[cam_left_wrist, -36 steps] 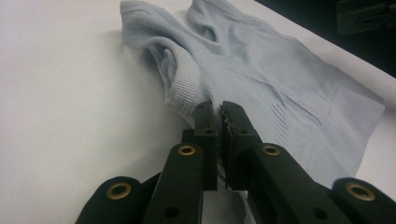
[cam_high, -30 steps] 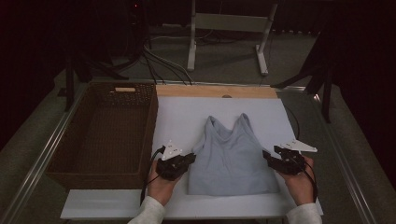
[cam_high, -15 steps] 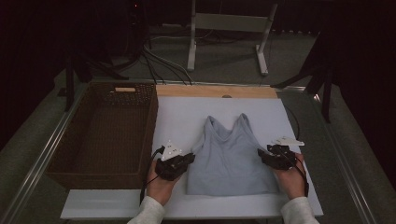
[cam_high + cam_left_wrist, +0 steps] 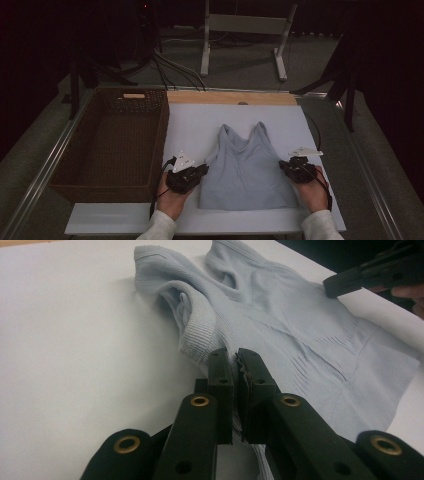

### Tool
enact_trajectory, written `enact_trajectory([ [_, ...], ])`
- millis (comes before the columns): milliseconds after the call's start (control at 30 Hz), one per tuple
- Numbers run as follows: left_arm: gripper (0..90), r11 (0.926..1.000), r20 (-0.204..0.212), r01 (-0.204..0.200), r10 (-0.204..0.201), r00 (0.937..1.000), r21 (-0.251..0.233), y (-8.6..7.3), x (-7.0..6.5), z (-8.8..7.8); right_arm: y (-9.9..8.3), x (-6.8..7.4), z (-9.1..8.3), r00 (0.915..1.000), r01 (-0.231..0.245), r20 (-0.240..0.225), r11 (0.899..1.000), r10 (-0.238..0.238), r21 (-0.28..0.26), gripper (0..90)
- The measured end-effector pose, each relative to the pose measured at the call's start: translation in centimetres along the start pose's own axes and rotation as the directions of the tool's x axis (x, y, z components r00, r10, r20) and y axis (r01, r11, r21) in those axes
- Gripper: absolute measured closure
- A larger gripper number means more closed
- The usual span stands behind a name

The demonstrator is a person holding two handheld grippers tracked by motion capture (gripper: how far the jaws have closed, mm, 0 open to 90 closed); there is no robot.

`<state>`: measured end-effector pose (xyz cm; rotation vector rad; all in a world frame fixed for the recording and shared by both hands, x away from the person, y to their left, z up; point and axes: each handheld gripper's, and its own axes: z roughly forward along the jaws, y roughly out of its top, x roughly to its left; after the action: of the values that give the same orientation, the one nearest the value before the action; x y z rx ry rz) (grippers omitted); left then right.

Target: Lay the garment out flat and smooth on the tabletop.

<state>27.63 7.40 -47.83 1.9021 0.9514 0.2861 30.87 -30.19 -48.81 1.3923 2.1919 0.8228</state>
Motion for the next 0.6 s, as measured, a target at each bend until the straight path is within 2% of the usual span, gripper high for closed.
enact_trajectory([
  [233, 86.2, 1.0000, -0.001, 0.003, -0.003, 1.0000, 0.004, -0.1, 0.0, 0.0, -0.7, -0.2, -1.7, 0.9996, 0.019, 0.021, 1.000, -0.019, -0.002, 90.0],
  [333, 86.2, 1.0000, -0.004, 0.004, -0.004, 1.0000, 0.006, -0.1, 0.0, 0.0, -1.3, -0.3, -2.5, 0.9996, 0.006, 0.028, 1.000, -0.007, 0.007, 90.0],
  [400, 86.1, 1.0000, -0.004, 0.004, -0.004, 1.0000, 0.009, -0.1, 0.1, 0.0, -1.7, -0.4, -2.8, 0.9981, 0.011, 0.061, 1.000, -0.012, 0.023, 90.0],
  [467, 86.1, 0.9999, -0.003, 0.010, -0.010, 0.9999, 0.008, -0.2, 0.1, 0.1, -2.2, -0.8, -3.2, 0.9987, -0.014, 0.049, 1.000, 0.013, 0.020, 90.0],
  [533, 86.1, 0.9999, -0.004, 0.009, -0.009, 1.0000, 0.009, -0.2, 0.1, 0.1, -2.4, -1.0, -3.6, 0.9993, -0.022, 0.031, 1.000, 0.022, 0.002, 90.0],
  [600, 86.1, 0.9999, -0.005, 0.007, -0.007, 1.0000, 0.010, -0.2, 0.1, 0.1, -2.4, -1.2, -3.8, 0.9990, -0.030, 0.032, 0.999, 0.031, -0.018, 90.0],
])
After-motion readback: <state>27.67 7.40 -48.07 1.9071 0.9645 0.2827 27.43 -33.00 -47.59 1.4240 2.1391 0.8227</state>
